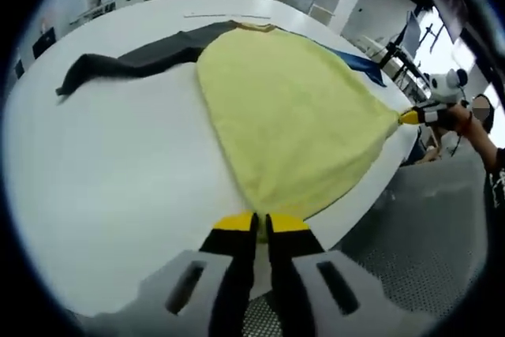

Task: Fold the garment on the visible template until the final outline fits inside the template.

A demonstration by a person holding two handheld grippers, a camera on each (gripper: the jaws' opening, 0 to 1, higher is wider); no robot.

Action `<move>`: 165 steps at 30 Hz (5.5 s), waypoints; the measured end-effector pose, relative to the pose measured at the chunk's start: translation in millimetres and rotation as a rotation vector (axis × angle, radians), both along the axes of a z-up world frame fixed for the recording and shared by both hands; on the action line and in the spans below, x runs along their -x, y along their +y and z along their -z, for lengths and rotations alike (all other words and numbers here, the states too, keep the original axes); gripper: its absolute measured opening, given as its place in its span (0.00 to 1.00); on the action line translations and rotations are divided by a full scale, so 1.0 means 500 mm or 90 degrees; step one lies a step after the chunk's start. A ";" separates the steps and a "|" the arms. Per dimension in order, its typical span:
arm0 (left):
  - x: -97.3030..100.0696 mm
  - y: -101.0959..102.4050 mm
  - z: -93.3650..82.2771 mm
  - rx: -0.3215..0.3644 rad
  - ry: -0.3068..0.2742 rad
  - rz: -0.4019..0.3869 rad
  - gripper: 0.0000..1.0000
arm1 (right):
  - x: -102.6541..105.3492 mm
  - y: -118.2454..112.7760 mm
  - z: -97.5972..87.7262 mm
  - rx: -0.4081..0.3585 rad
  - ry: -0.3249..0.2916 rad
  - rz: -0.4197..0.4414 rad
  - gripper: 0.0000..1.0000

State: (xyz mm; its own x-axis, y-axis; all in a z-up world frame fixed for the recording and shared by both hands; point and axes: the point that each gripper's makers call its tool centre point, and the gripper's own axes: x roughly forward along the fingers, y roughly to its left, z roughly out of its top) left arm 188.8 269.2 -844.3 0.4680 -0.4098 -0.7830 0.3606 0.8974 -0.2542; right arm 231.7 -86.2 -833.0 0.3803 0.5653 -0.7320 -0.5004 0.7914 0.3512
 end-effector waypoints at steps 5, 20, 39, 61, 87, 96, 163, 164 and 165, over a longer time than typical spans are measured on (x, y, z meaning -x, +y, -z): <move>0.002 -0.001 -0.009 0.006 0.009 -0.005 0.00 | 0.009 -0.001 -0.013 0.002 0.016 -0.002 0.00; 0.016 0.004 0.004 -0.025 0.029 0.004 0.00 | 0.032 0.000 0.004 0.055 0.032 -0.031 0.00; -0.031 -0.008 -0.062 -0.016 -0.158 0.044 0.53 | -0.007 0.013 -0.057 0.046 -0.092 -0.069 0.52; -0.067 -0.033 -0.114 0.003 -0.232 0.065 0.98 | -0.200 0.022 -0.129 0.057 -0.236 -0.101 0.58; -0.102 -0.031 -0.134 -0.012 -0.263 0.051 0.85 | -0.361 0.059 -0.030 0.126 -0.253 -0.156 0.33; -0.101 -0.021 -0.124 -0.019 -0.249 0.040 0.79 | -0.386 0.084 0.001 0.144 -0.250 -0.212 0.22; -0.081 0.020 -0.147 -0.028 -0.281 0.010 0.74 | -0.431 0.029 -0.091 0.115 -0.273 -0.033 0.06; -0.082 0.021 -0.148 -0.027 -0.282 0.011 0.74 | -0.433 0.028 -0.089 0.118 -0.273 -0.028 0.12; -0.082 0.020 -0.148 -0.028 -0.283 0.012 0.75 | -0.429 0.030 -0.094 0.120 -0.272 -0.024 0.20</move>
State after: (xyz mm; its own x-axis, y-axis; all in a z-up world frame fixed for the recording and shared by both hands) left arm 230.0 279.5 -770.5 0.7559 -0.3917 -0.5246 0.4420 0.8964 -0.0325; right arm 446.4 -71.4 -785.8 0.6517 0.4564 -0.6058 -0.5981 0.8004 -0.0404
